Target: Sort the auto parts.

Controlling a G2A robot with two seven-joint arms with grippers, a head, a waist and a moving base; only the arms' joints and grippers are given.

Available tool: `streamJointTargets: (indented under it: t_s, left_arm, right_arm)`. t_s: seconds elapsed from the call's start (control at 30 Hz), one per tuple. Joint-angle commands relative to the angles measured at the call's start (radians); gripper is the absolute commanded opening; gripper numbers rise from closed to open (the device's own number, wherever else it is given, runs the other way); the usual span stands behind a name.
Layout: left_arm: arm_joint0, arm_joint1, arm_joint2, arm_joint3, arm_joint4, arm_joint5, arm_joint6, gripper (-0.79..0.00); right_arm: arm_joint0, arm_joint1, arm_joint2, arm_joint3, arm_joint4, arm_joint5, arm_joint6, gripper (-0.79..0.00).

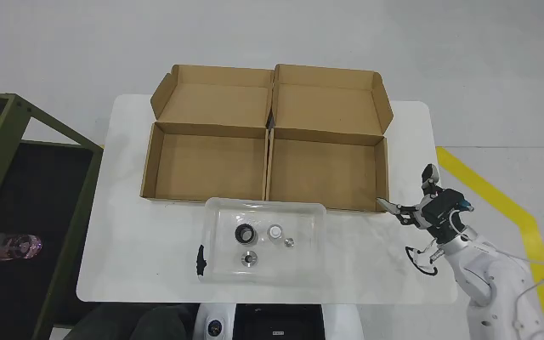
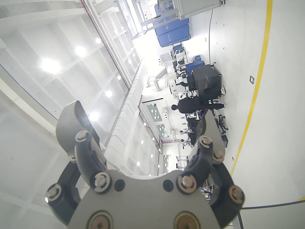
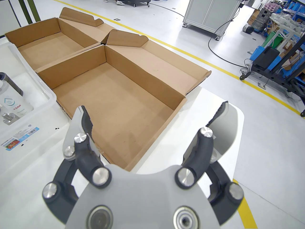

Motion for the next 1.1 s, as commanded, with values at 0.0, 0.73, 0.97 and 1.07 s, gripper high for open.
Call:
streamJointTargets:
  t_s: [0.0,0.73,0.97,1.07]
  left_arm:
    - [0.0,0.0,0.0,0.0,0.0,0.0,0.0,0.0]
    - [0.0,0.0,0.0,0.0,0.0,0.0,0.0,0.0]
    - [0.0,0.0,0.0,0.0,0.0,0.0,0.0,0.0]
    - [0.0,0.0,0.0,0.0,0.0,0.0,0.0,0.0]
  right_arm:
    - [0.0,0.0,0.0,0.0,0.0,0.0,0.0,0.0]
    - [0.074,0.01,-0.109,0.002,0.041,-0.108,0.121,0.0]
    - [0.146,0.019,-0.196,-0.006,0.099,-0.224,0.228,0.0]
    - [0.172,0.021,-0.237,-0.016,0.128,-0.254,0.256,0.0]
